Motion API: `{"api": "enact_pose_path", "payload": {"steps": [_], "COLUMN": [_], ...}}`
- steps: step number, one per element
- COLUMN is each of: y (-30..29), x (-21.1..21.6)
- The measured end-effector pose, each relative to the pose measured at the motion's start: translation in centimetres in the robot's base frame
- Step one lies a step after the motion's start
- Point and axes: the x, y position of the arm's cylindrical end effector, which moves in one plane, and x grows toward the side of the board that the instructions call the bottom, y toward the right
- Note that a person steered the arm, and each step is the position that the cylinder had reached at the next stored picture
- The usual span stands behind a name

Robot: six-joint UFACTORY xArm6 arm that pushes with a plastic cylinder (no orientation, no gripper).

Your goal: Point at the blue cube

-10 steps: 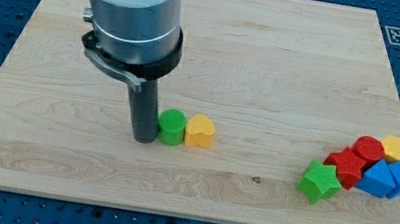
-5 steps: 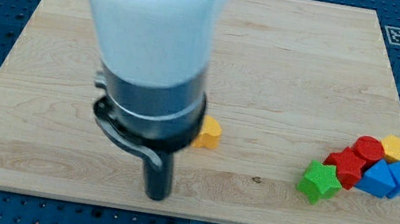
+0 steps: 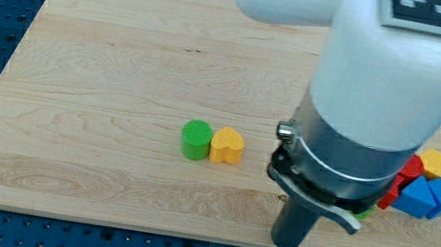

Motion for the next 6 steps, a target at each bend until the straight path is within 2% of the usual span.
{"api": "enact_pose_path", "payload": {"steps": [6], "y": [14.9], "x": [-0.1]}}
